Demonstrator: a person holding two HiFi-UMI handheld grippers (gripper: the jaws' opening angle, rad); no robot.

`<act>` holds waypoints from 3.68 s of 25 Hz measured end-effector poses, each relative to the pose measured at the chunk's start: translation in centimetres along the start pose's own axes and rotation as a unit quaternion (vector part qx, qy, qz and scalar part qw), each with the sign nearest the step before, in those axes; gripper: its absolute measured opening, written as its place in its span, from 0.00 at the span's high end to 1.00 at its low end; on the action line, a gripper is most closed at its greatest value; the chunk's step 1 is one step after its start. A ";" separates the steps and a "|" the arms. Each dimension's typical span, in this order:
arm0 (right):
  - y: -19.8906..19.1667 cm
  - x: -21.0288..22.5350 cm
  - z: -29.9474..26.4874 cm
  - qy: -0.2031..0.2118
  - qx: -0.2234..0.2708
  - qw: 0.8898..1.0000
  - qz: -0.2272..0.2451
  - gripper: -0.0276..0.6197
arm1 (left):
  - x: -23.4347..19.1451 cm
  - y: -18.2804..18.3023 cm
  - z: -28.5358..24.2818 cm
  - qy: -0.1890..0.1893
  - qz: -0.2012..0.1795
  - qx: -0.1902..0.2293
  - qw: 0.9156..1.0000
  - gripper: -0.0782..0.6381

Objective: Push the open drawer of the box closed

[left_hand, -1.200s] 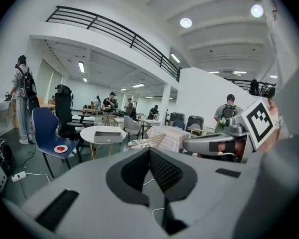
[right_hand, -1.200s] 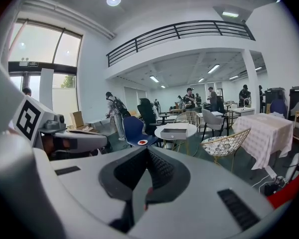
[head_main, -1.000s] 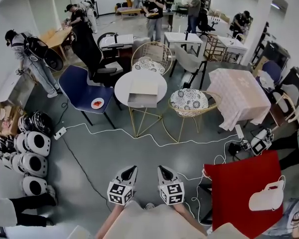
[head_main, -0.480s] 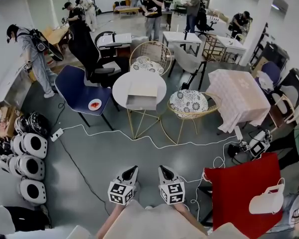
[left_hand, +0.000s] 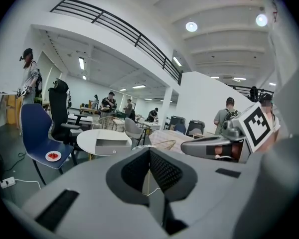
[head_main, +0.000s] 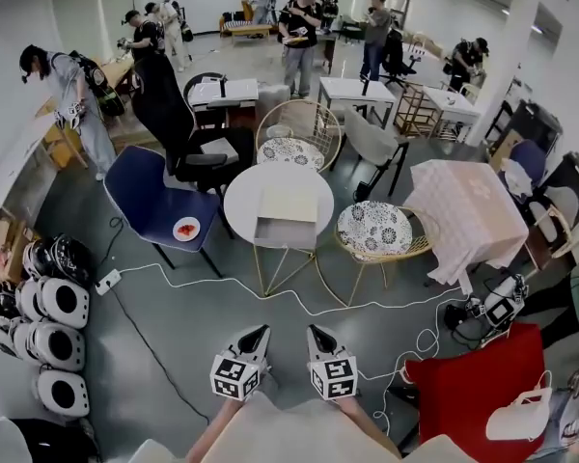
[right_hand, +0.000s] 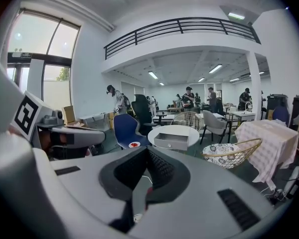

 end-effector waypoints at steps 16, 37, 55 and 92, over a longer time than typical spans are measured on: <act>6.3 1.6 -15.6 -0.010 -0.035 0.999 0.014 0.93 | -12.9 8.5 -8.1 -0.025 0.009 -0.022 0.999 0.87; 5.7 3.6 -22.3 -0.021 -0.063 0.998 -0.013 0.93 | -18.0 9.7 -14.0 -0.045 0.010 -0.066 0.997 0.87; 2.6 6.7 -23.8 0.015 -0.097 0.995 -0.030 0.93 | -17.8 7.4 -17.1 -0.007 0.024 -0.096 0.995 0.87; -10.3 9.2 -37.3 0.025 -0.231 0.969 -0.082 0.68 | -19.0 -2.0 -14.2 0.032 0.094 -0.182 0.978 0.87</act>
Point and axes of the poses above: the fingertips, and each gripper's own axes: z backward along the fingers, x to its right, y out of its top, the point moved 1 cm from there along z, backward along the fingers, and after that the axes turned 12 degrees about z, right-handed, at the moved point
